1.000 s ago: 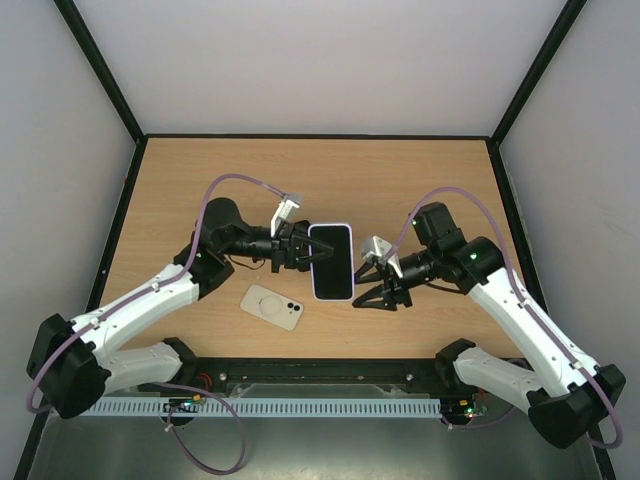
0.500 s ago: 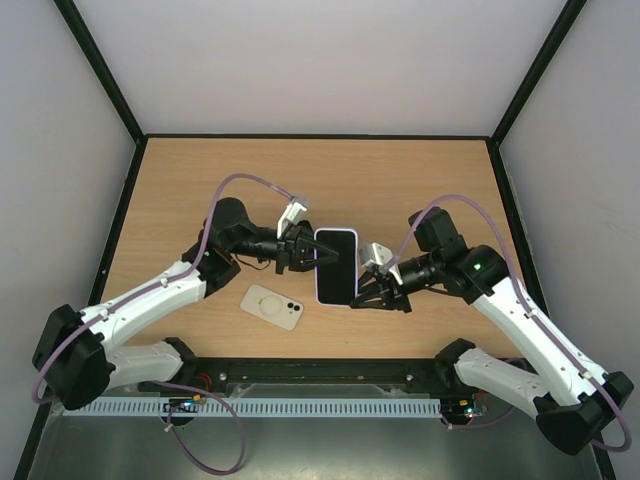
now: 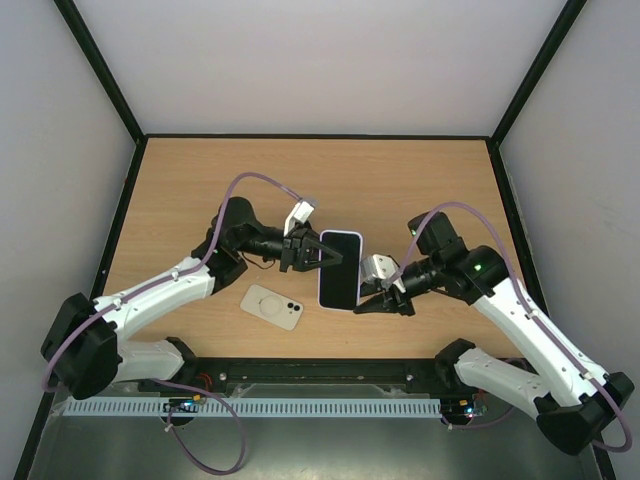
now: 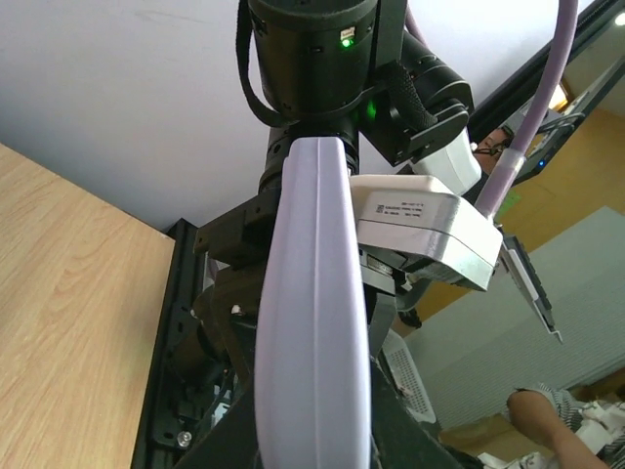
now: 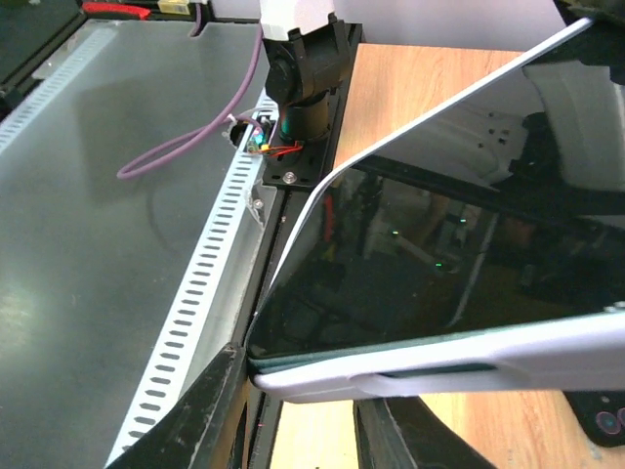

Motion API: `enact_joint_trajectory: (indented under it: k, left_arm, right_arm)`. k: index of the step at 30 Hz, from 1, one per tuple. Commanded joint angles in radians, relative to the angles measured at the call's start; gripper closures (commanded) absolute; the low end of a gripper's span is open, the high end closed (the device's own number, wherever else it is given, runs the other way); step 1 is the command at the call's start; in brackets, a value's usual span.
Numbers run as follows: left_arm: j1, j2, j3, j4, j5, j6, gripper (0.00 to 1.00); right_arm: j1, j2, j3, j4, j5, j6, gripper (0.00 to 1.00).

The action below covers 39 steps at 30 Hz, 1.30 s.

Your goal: Take the phone out of the phone case

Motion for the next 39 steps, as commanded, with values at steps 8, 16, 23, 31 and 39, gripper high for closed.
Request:
enact_joint_trajectory:
  k: [8, 16, 23, 31, 39]
  left_arm:
    - [-0.022, -0.007, 0.052, 0.169, 0.022, -0.163, 0.98]
    - [-0.023, -0.025, 0.066, 0.077, 0.027, -0.104, 0.98]
    - [0.009, -0.077, 0.064, 0.000, -0.007, -0.014, 0.98]
    - [0.019, -0.092, 0.023, 0.046, -0.033, 0.017, 0.98]
    - [0.021, -0.078, 0.011, 0.092, 0.017, 0.000, 0.98]
  right_arm:
    - [0.010, -0.033, -0.048, 0.120, 0.080, -0.020, 0.78]
    - [0.009, -0.052, -0.051, 0.209, 0.052, 0.097, 0.72]
    - [0.010, -0.088, -0.078, 0.107, 0.043, 0.097, 0.42]
    - [0.010, -0.097, -0.089, 0.170, -0.024, 0.266, 0.47]
    - [0.009, -0.077, -0.065, 0.182, -0.008, 0.297, 0.66]
